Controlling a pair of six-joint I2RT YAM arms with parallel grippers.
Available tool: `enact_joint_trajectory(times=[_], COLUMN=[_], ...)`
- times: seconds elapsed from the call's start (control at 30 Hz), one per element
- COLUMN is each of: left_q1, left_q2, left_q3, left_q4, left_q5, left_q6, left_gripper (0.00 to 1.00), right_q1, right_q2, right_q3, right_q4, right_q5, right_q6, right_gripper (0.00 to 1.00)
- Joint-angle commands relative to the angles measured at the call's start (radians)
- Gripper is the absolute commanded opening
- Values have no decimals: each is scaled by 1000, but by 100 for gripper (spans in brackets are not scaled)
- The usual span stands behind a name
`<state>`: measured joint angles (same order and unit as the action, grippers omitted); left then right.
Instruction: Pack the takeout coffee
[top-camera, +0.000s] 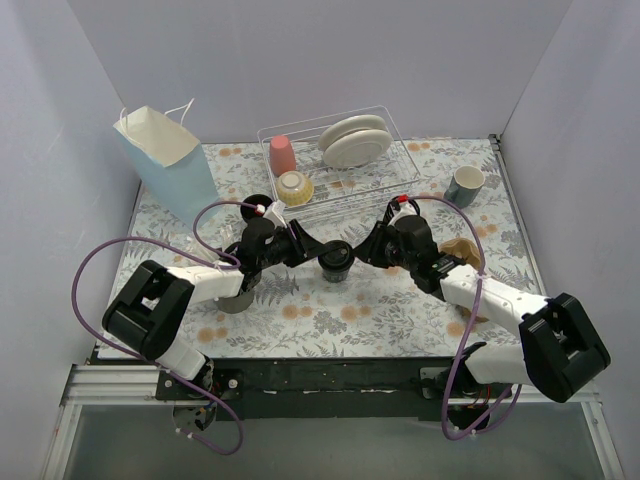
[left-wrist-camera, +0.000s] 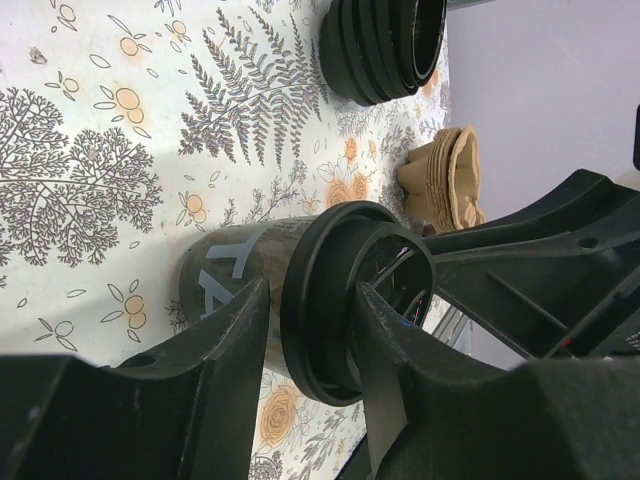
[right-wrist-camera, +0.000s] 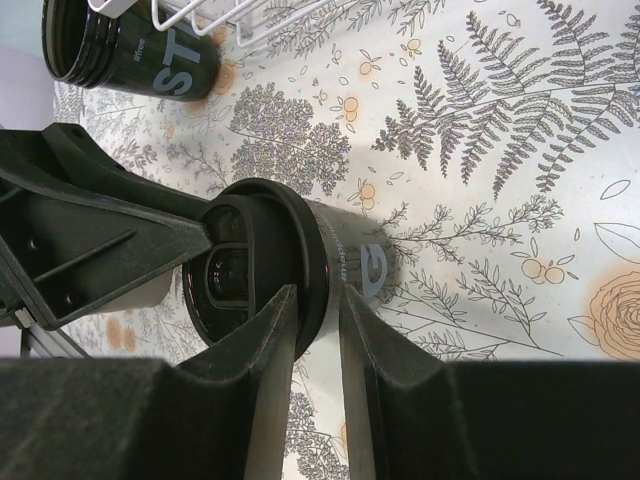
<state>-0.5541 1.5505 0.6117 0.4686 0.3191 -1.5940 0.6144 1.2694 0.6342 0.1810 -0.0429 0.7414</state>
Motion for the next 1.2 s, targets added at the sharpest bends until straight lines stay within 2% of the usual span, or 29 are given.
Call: enact_joint_trajectory(times=[0.0, 0.3, 0.47, 0.83, 1.17], left_q1=[-23, -32, -35, -40, -50], left_q2=[91, 92, 89, 89, 92], left_q3=[-84, -87, -93, -101, -98], left_q4=[-341, -338, -340, -337, -337], left_q5=[-74, -84, -92, -100, -103], left_q6=[83, 69, 65, 57, 51], left_gripper=[37, 36, 36, 36, 35], right_q1=[-1, -1, -1, -2, -1], right_q2=[2, -39, -65, -160, -130], right_q3=[22, -105, -168, -223, -206], right_q4=[15, 147, 224, 242, 259], right_q5=[-40, -89, -92, -35, -18], right_q6=[41, 188, 251, 294, 296], right_gripper=[31, 31, 36, 40, 38])
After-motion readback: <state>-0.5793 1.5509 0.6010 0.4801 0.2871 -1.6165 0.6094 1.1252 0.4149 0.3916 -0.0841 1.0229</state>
